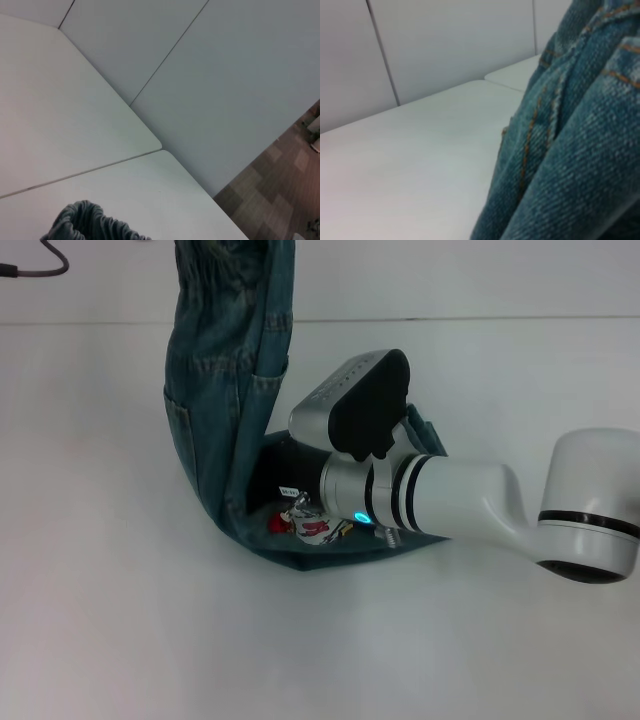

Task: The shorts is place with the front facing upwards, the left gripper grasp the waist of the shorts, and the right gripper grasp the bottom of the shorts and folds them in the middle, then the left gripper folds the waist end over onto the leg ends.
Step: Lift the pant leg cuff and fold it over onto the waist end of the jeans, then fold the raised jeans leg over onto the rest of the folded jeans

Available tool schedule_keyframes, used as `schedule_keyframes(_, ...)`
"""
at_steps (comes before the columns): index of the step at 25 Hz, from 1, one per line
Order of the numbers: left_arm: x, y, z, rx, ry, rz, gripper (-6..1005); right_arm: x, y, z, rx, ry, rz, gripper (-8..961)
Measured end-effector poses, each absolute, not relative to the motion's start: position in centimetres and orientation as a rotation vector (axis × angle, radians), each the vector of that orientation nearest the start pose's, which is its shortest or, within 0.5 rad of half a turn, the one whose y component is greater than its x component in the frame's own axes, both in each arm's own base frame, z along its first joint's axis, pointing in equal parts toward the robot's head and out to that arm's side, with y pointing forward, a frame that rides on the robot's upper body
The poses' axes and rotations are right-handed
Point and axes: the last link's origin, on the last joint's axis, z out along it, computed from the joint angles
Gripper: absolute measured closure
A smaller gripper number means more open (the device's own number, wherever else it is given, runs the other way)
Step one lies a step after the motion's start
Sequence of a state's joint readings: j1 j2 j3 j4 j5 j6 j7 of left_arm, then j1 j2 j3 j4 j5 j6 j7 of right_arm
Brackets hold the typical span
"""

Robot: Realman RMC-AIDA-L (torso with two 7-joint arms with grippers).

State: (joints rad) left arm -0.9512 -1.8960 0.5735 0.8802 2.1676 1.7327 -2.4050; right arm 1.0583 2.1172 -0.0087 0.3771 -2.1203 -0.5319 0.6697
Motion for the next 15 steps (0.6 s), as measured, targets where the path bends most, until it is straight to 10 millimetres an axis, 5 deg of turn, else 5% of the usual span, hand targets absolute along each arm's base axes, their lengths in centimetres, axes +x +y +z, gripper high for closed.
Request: schedule_keyframes(15,-13.1,42.4,10.8,-2.665,-1.264,-0.632,928,18.9,36.7,-15.2,-2.447,0.734,0.642,947)
